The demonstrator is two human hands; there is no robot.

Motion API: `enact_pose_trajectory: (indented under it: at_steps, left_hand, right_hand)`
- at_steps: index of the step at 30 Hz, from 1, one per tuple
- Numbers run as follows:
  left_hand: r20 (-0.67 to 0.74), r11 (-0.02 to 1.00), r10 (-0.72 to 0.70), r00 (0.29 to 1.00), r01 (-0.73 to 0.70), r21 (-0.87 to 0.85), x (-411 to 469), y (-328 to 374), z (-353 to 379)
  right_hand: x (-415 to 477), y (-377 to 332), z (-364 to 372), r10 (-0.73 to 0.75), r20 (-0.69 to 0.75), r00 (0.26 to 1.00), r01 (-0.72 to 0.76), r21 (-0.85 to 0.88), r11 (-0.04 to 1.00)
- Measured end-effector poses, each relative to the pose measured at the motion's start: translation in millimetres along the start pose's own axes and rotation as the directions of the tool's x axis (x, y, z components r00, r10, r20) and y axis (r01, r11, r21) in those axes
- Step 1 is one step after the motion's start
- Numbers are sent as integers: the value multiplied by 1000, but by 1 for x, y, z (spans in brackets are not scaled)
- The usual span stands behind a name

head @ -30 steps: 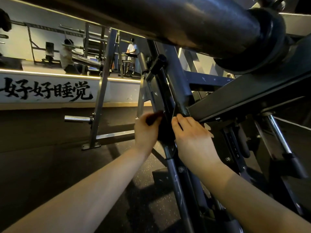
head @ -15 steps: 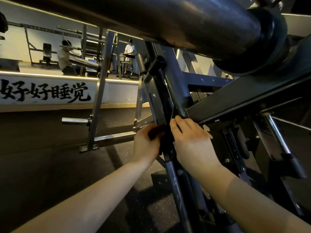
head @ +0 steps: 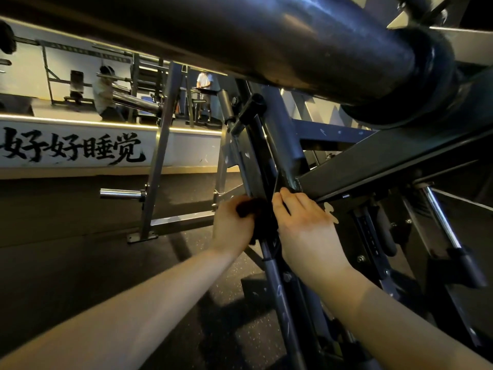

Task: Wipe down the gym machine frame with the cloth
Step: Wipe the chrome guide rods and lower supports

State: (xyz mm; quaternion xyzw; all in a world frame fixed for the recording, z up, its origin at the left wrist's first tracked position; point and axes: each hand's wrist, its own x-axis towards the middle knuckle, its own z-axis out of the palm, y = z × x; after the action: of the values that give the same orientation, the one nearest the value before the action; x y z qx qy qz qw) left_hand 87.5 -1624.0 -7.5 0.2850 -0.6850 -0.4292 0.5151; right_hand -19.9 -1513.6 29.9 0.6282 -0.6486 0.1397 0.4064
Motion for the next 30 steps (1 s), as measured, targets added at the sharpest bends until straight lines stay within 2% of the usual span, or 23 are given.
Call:
enact_pose_trajectory:
  at_steps: [3, 6, 8, 10, 13, 14, 16, 18, 22, 26, 28, 30]
  left_hand:
    - [-80, 989, 120, 990, -112, 98, 52, 18, -8]
    - [-157, 997, 12, 988, -25, -79, 90, 34, -10]
    - [-251, 994, -41, 967, 13, -113, 87, 35, 0]
    - [-288, 995, -73, 955, 51, -84, 67, 27, 10]
    - [-207, 988, -152, 967, 150, -27, 33, 7, 12]
    - [-177, 990, -143, 974, 143, -9, 30, 5, 9]
    - [-169, 995, -14, 985, 29, 91, 44, 13, 1]
    - [-203, 999, 11, 979, -2, 42, 77, 28, -6]
    - [-306, 989, -22, 952, 67, 135, 118, 35, -8]
    - [-178, 989, 19, 984, 7, 145, 71, 13, -4]
    - [-119, 978, 71, 990, -46, 204, 54, 9, -5]
    - [-111, 990, 49, 993, -34, 135, 64, 15, -7]
  right_hand:
    - [-1, 1, 2, 13, 3, 1000, -13, 6, 1000]
    - [-1, 1, 7, 10, -8, 1000, -10, 2, 1000]
    - [0, 0, 7, 17, -9, 1000, -17, -4, 1000]
    - [0, -2, 6, 23, -16, 1000, -23, -10, 1000]
    - [1, -3, 4, 15, -39, 999, -15, -12, 1000]
    - [2, -3, 4, 13, -46, 999, -13, -12, 1000]
    - [2, -4, 5, 13, -56, 998, -14, -6, 1000]
    - [1, -3, 5, 18, -66, 998, -17, 5, 1000]
    - [1, -4, 6, 17, -73, 997, -16, 13, 1000]
    - [2, -5, 6, 26, -86, 996, -26, 9, 1000]
    - [2, -5, 6, 33, -88, 996, -31, 21, 999]
    - [1, -5, 7, 33, -88, 996, -31, 24, 999]
